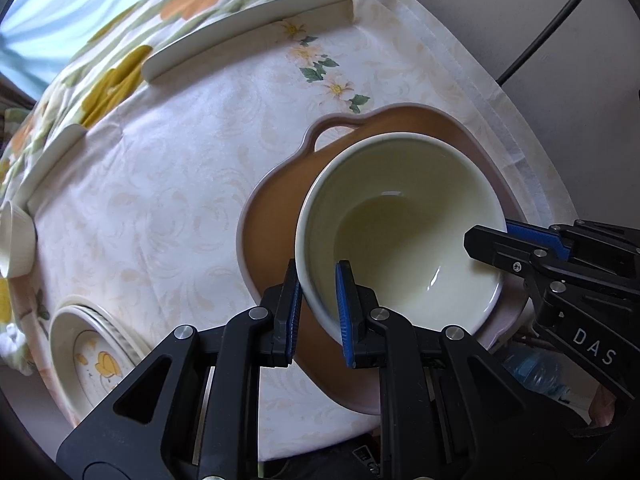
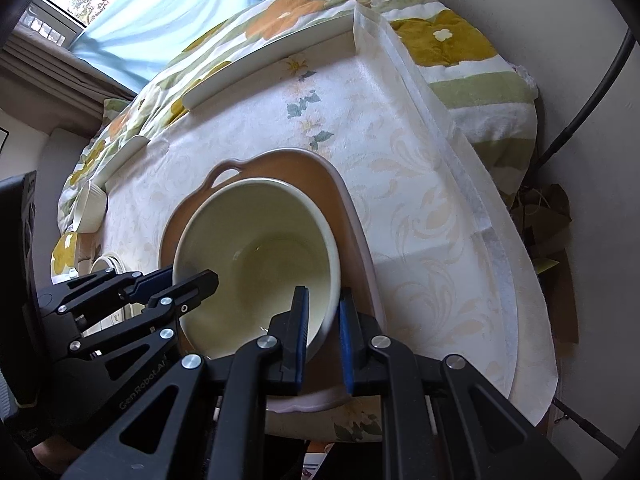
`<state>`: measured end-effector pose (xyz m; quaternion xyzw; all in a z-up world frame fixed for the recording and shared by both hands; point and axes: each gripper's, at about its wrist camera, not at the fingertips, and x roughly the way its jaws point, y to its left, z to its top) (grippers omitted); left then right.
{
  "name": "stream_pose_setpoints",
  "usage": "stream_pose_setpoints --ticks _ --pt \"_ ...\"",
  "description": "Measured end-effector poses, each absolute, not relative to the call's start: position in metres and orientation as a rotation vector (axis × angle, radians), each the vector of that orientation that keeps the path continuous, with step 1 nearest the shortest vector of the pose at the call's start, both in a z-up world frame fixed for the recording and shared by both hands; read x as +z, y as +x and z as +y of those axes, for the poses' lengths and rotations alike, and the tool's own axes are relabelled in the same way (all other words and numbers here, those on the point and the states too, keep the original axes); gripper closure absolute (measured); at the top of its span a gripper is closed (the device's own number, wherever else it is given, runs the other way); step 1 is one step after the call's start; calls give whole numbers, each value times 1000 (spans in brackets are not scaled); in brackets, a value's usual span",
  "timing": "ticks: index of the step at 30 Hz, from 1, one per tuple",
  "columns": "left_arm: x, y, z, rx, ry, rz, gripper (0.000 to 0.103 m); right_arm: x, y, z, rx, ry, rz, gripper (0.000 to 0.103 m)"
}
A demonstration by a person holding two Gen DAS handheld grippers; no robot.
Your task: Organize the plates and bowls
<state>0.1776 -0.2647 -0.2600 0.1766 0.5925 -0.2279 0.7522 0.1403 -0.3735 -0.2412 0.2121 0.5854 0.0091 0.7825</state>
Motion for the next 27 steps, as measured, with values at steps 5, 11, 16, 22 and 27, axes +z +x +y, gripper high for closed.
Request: stream_pose_setpoints --ticks 5,11,16,22,27 --pt "-258 177 -264 -490 384 1291 89 -235 136 -375 22 459 1247 90" --pt "-234 174 -256 -488 333 1254 89 -214 130 -378 31 434 1203 90" --pt "-194 171 -237 -470 250 1172 89 -187 130 -377 88 390 1132 90" --pt "-135 170 -179 -311 102 989 89 -151 146 -357 228 293 1047 90" --pt "-106 166 -114 -138 2 903 88 -131 173 -315 379 226 1003 90"
